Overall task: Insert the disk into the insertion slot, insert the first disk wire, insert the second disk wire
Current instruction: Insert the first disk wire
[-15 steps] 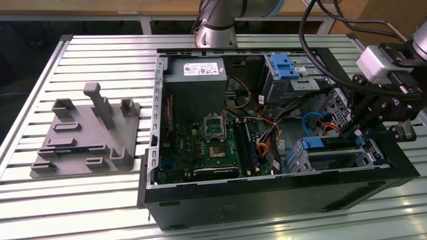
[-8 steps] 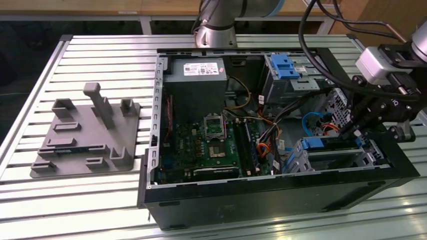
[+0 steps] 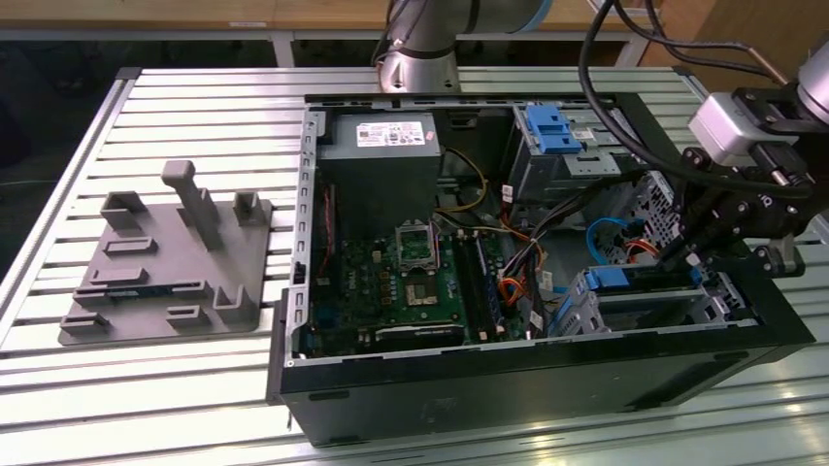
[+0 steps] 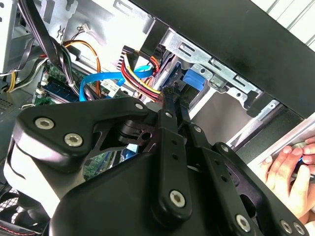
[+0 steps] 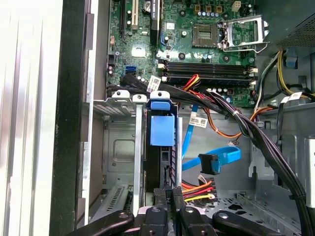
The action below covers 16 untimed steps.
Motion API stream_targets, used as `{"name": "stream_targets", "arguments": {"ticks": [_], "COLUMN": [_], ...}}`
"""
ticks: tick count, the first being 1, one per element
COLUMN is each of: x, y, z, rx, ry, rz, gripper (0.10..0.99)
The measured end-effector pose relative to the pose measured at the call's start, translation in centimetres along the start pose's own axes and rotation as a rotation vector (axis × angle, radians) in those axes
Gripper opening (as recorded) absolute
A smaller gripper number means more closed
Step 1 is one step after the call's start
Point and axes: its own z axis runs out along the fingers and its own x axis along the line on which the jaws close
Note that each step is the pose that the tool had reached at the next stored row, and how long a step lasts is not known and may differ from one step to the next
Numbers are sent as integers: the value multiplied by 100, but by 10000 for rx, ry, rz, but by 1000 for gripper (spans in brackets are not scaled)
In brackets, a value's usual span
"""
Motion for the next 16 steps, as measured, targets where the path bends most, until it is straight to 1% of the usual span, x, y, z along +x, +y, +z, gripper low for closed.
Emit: {"name": "stream_targets", "arguments": {"ticks": [16], "x": [2], "y": [-3], "z": [37], "rx": [0], "ry": [5], "rz": [0], "gripper": [165]}}
